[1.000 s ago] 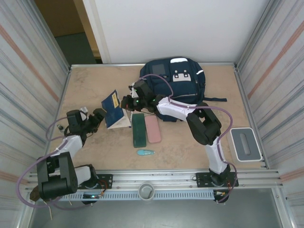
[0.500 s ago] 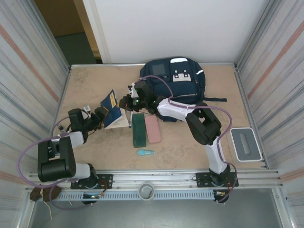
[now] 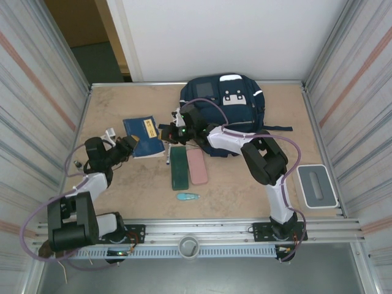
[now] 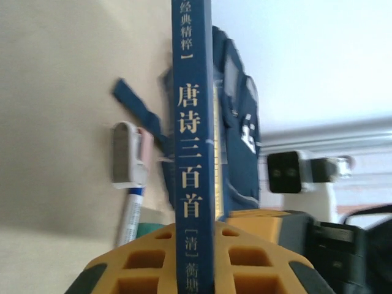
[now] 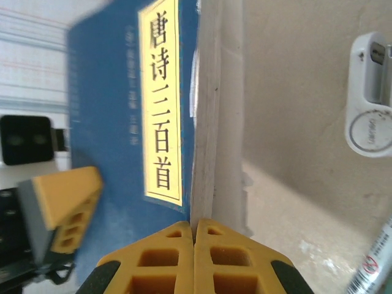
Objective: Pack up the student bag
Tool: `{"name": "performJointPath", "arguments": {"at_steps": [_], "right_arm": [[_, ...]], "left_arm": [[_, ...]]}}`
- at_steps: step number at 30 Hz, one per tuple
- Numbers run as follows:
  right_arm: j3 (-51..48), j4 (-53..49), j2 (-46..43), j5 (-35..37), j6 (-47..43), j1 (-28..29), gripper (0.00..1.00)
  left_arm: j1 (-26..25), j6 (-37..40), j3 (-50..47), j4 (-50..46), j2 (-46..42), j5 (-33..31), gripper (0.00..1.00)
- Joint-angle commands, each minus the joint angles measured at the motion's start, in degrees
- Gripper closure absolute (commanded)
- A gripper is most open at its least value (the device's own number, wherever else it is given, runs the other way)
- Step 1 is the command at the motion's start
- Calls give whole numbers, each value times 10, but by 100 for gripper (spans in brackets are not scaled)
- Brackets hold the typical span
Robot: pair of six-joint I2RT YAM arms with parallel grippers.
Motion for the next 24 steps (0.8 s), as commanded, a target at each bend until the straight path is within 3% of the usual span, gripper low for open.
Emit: {"name": "performJointPath", "arguments": {"at_steps": [1, 6, 11, 15, 24], "right_arm": [[-28, -3, -65, -37, -52, -23, 93], [-124, -7, -187, -67, -97, -67, 54], [-218, 35, -302, -109, -90, -104, 17], [-263, 79, -365, -132, -74, -118, 10], [-329, 136, -459, -108, -52, -161, 11]], "left_arm": [[-34, 9, 36, -5, -56, 8, 100], [-105, 19, 87, -11, -109, -5, 100], [-189, 31, 151, 10, -92, -13, 100], [-243, 8, 189, 66, -45, -20, 100], [-306, -3, 249, 104, 41, -53, 100]]}}
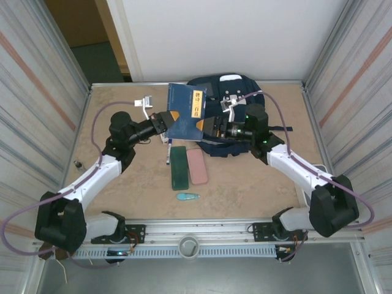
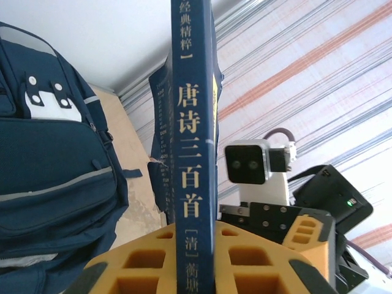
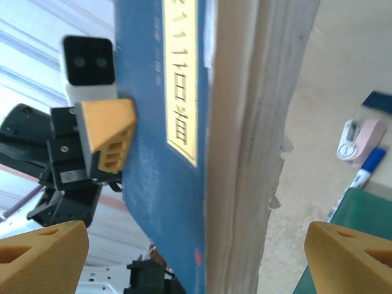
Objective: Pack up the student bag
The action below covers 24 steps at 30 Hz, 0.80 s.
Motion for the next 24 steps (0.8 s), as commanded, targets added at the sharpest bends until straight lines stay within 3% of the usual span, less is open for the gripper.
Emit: {"name": "performJointPath", "arguments": {"at_steps": [1, 7, 11, 13, 18, 24], "right_arm": [[-4, 46, -15, 7, 14, -2, 11], [-30, 122, 9, 22, 54, -33, 17], [-45, 172, 12, 8, 70, -53, 37], [-49, 166, 9, 15, 56, -60, 40], [-74, 107, 0, 48, 24, -113, 16], [-54, 135, 27, -14, 25, -105, 7]], "left_arm": [[-25, -20, 35, 74, 22, -13, 100], [-53, -56, 63, 130, 88, -14, 100], [-62, -61, 83, 134, 121, -10, 100], [-64, -68, 88, 140, 133, -9, 100], [-63, -54, 100, 121, 137, -11, 100], [-69, -67, 103, 148, 158, -4, 100]]}}
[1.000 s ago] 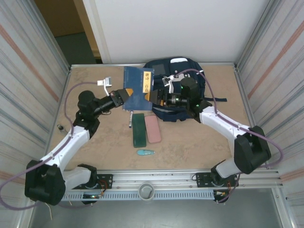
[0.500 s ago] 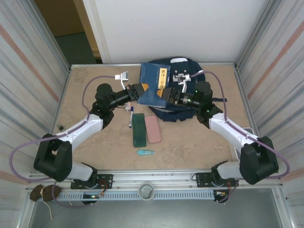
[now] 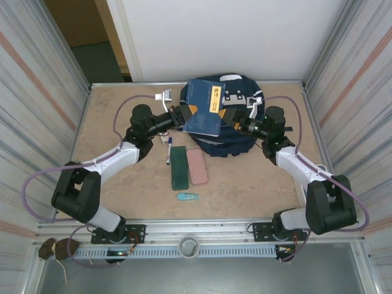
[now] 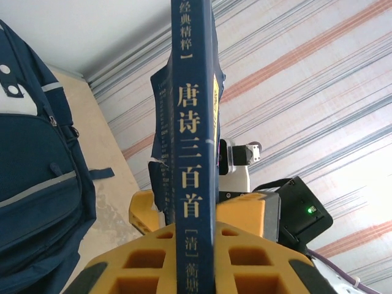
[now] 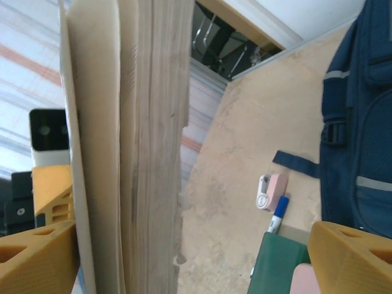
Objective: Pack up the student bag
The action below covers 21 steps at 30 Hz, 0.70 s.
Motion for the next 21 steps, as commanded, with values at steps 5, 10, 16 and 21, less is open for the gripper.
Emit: {"name": "performJointPath", "arguments": {"at_steps": [5, 10, 16, 21], "right_arm": [[19, 152, 39, -83, 59, 26, 12], [4, 222, 50, -72, 117, -2, 61], [-12, 162, 43, -67, 134, -70, 100], [-18, 57, -7, -65, 103, -149, 100]], "left_arm": [[-16, -21, 38, 64, 46, 17, 100], [-16, -13, 42, 74, 86, 16, 83], [-15, 174, 86, -129, 116, 2, 49], [-18, 383, 163, -316, 157, -67, 41]]}}
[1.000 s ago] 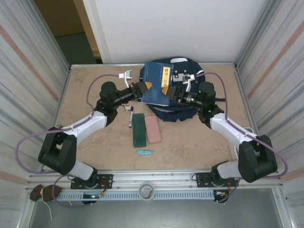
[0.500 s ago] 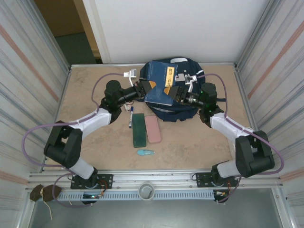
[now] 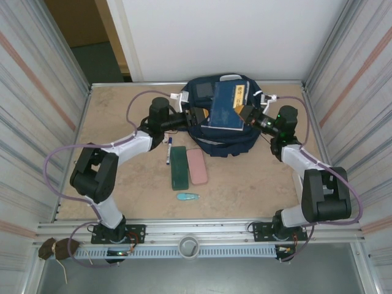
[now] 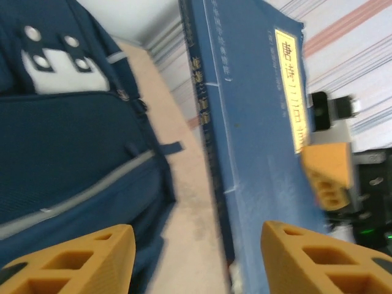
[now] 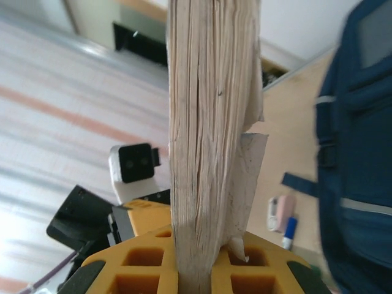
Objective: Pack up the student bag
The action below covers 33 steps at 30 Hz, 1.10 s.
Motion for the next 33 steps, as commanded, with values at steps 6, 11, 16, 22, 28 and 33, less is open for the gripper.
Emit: {"name": "performJointPath", "arguments": {"at_steps": [6, 11, 16, 22, 28, 33], "right_arm": [[36, -324, -133, 94, -175, -73, 100], [33, -407, -178, 137, -236, -87, 100], [-1, -443, -216, 147, -249, -121, 100], [-18, -477, -243, 148, -268, -136, 100], [-24, -516, -275, 163, -293, -136, 100], [-24, -548, -290, 175, -311, -136, 100]], "left_arm": [[-56, 457, 170, -324, 95, -170, 37], [-104, 605, 311, -460, 187, -235, 30], [-138, 661, 399, -517, 262, -276, 20], [-144, 668, 485, -560, 327, -330, 23], [-137, 656, 492, -559, 328, -272, 27], [-125, 630, 514, -568, 337, -228, 35]]}}
